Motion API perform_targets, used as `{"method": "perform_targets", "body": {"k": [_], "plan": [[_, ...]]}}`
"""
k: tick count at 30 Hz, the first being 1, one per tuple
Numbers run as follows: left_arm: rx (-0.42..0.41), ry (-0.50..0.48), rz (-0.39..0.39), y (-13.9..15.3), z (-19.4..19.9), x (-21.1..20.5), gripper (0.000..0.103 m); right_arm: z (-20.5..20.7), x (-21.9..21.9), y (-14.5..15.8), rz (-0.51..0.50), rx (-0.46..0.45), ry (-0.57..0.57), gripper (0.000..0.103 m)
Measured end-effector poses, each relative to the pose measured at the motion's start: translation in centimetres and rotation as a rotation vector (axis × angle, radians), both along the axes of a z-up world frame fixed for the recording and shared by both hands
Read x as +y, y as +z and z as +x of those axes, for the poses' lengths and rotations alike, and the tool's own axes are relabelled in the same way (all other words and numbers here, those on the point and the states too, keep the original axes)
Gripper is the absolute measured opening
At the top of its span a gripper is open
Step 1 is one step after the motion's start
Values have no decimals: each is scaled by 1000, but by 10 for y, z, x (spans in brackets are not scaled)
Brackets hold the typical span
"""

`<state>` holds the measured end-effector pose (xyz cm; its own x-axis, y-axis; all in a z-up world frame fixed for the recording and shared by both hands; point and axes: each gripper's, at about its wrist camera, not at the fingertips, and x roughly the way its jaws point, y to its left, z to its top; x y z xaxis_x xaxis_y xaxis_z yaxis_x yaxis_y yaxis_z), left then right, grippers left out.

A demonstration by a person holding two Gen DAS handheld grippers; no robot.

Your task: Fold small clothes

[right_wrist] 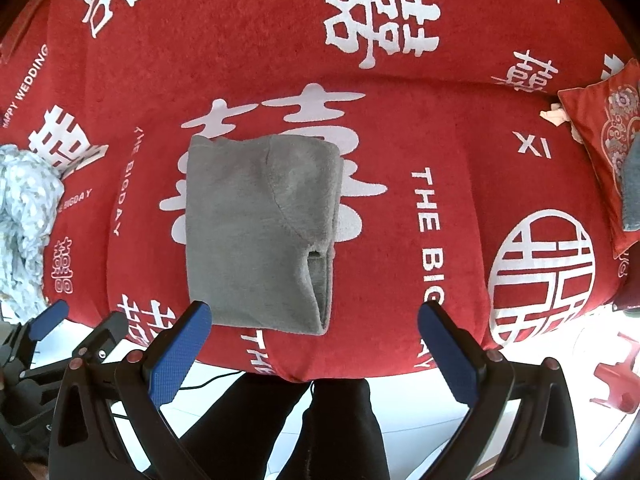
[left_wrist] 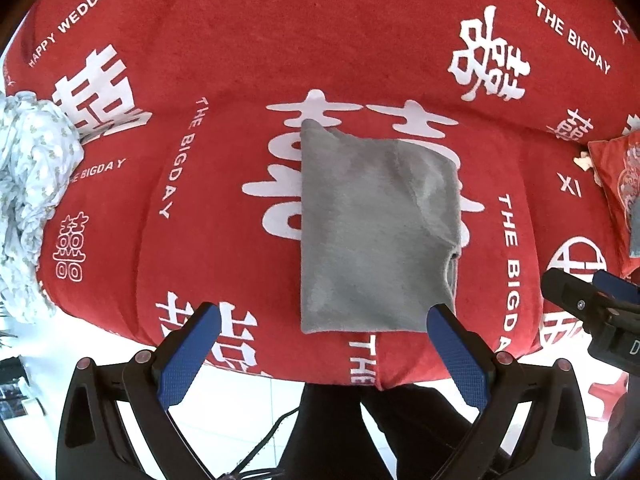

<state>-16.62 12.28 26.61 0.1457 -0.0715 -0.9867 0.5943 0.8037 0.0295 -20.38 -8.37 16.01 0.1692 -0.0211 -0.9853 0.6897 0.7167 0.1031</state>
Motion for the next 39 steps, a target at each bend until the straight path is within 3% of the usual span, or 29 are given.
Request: {"method": "perform_targets", "body": {"k": [33, 39], "plan": [[-41, 37, 22, 11, -18, -1, 103, -9, 5, 6, -7, -16, 55, 103], [-49, 50, -8, 14, -17, 1, 103, -7, 4, 6, -2, -18, 64, 103]]}}
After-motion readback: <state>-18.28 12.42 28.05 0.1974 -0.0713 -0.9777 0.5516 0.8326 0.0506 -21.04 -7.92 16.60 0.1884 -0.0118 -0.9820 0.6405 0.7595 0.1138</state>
